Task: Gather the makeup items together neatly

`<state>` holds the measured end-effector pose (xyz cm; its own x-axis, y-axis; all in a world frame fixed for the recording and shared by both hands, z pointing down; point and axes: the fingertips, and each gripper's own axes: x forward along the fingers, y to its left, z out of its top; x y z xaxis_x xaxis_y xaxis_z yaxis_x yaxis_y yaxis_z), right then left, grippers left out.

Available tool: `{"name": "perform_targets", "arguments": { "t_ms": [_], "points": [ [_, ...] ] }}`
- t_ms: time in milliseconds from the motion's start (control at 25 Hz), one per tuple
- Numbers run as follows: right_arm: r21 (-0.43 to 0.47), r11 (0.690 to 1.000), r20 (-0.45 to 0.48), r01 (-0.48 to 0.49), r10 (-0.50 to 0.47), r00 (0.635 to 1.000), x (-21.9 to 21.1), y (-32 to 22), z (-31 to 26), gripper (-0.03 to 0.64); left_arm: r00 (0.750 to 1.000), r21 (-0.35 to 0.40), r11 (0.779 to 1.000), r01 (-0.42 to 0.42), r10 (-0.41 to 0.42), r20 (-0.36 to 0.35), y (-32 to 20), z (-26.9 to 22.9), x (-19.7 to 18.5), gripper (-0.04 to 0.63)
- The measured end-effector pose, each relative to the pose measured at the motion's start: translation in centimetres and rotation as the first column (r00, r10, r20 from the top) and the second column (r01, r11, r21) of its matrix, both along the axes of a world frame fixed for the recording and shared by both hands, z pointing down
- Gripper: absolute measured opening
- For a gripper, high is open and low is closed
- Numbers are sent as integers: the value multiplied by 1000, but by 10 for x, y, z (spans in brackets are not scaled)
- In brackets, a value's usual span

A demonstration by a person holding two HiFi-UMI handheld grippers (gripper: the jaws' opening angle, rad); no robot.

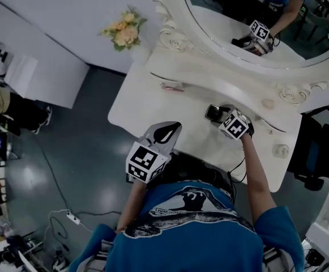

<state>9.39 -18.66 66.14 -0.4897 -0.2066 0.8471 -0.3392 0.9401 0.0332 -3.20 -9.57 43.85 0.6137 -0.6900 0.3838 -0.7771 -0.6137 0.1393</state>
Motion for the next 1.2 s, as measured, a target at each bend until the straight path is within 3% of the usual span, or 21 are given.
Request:
{"name": "perform_targets", "arguments": {
  "t_ms": [200, 640, 960, 1200],
  "points": [
    [12, 999, 5, -38, 37, 999, 1, 0, -2, 298, 1000, 3, 1000, -24, 24, -1, -3, -1, 4, 15],
    [83, 982, 126, -171, 160, 979, 15, 1, -46, 293, 993, -1, 993, -116, 116, -7, -7, 1, 20, 15],
    [179, 924, 182, -338, 307, 934, 66, -11, -94, 258, 983, -6, 983, -185, 185, -8, -11, 3, 36, 15],
    [267, 878, 149, -396, 368, 918, 111, -21, -122, 238, 971, 0, 971, -239, 239, -9, -16, 4, 53, 15]
  ]
}}
